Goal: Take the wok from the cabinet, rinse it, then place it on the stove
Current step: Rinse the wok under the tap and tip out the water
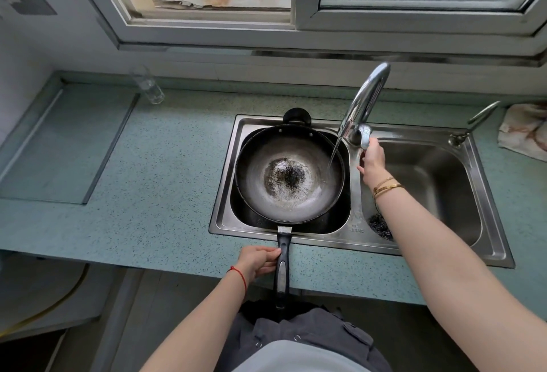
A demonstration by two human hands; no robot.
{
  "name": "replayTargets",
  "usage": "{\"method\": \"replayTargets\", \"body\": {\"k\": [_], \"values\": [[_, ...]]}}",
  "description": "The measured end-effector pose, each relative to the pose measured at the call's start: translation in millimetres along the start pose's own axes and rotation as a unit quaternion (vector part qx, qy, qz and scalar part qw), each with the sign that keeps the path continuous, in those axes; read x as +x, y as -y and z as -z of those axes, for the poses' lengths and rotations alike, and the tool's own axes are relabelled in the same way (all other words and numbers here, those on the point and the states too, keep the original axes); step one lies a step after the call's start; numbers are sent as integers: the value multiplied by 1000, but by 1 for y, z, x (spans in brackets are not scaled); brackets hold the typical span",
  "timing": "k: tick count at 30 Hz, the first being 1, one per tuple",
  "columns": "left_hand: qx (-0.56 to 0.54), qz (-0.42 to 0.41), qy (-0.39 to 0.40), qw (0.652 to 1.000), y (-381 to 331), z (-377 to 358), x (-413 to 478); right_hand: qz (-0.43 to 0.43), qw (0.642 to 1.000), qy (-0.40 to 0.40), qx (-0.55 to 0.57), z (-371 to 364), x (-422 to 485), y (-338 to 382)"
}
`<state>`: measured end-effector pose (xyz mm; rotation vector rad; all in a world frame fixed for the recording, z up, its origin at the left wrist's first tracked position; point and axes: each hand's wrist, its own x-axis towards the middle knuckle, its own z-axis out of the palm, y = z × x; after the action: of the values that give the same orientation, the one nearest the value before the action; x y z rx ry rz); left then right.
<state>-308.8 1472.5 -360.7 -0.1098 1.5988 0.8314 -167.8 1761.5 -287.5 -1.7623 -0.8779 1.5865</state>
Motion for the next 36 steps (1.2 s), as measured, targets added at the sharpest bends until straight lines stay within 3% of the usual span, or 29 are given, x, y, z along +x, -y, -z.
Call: {"method": "replayTargets", "body": {"k": [4,15,23,25,28,30,36], "values": [[2,-4,-7,1000,1,-1,3,91,974,-31,-206,2,1,-14],[15,-6,-21,1000,3,-2,5,94,934,-9,-345,13,13,-37],[79,-25,-25,996,3,-1,6,60,955,-6,-289,13,-26,-51],[104,-31,-16,994,2,1,8,-20,950,85,-301,15,-61,-88],[147,-36,5,989,-2,2,9,-136,901,250,-327,12,-115,-147],[158,-44,19,986,-6,2,7,-178,880,300,-323,-1,-140,-184],[141,-46,47,988,-7,-7,0,-188,951,213,-123,-32,-172,-231]]}}
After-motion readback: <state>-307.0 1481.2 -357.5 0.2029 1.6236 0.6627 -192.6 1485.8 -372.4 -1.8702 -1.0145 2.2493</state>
